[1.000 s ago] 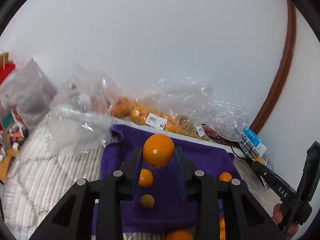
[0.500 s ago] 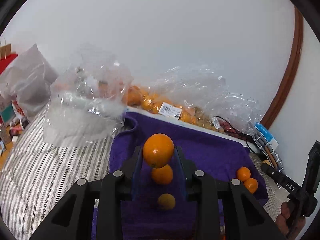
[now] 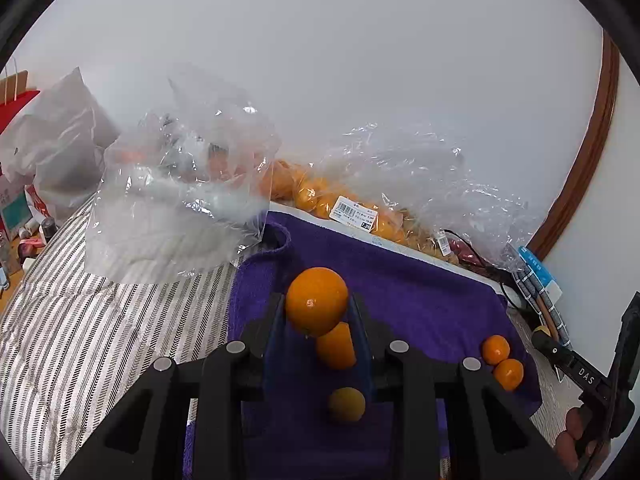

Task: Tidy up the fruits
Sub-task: 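Carry the orange onto the towel with the left tool while the right tool carries the yellow-green fruit there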

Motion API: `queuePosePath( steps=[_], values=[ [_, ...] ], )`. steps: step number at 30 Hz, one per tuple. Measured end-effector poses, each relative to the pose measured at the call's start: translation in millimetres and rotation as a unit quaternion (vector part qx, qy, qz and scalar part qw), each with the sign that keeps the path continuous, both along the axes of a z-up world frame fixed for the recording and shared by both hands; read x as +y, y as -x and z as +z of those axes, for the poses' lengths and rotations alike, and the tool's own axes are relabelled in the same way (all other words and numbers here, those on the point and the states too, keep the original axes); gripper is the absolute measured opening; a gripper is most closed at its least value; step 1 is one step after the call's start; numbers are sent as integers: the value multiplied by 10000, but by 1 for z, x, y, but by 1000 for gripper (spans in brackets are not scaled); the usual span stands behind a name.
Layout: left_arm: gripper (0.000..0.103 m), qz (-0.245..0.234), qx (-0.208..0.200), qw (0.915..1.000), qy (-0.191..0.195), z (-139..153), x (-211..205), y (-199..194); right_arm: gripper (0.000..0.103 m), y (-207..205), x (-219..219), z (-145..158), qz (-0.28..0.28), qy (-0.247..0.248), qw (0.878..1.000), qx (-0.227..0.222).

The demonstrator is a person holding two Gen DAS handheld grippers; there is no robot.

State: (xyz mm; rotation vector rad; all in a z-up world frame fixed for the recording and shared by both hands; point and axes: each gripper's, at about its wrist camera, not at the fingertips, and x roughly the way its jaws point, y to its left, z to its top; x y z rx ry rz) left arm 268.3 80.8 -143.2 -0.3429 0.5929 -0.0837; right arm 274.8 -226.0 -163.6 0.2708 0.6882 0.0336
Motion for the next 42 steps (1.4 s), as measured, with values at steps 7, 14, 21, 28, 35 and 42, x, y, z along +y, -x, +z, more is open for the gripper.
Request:
queuePosePath(
  steps=[7,14,21,28,35,42],
  values=[
    [31,-41,79,9999,-73,-3,-3,-3,29,-2,6,-4,87,97,9999,89],
    [31,-2,160,9999,-28,-6,0,-7,29,-5,12,-11,150,222,9994,218],
    [31,-48,240,9997,-42,-9,0,-8,29,-7,16,-14,210,334,9987,312],
    [31,-126,305,9994,-104,-12,-4,-12,29,-8,22,-16,267,487,9979,335],
    [31,-214,443,9987,-112,-16,-7,-16,29,-8,27,-18,341,641,9967,361],
    [31,-358,572,9972,316,-21,1,-18,29,-8,35,-20,391,926,9943,357]
  ],
)
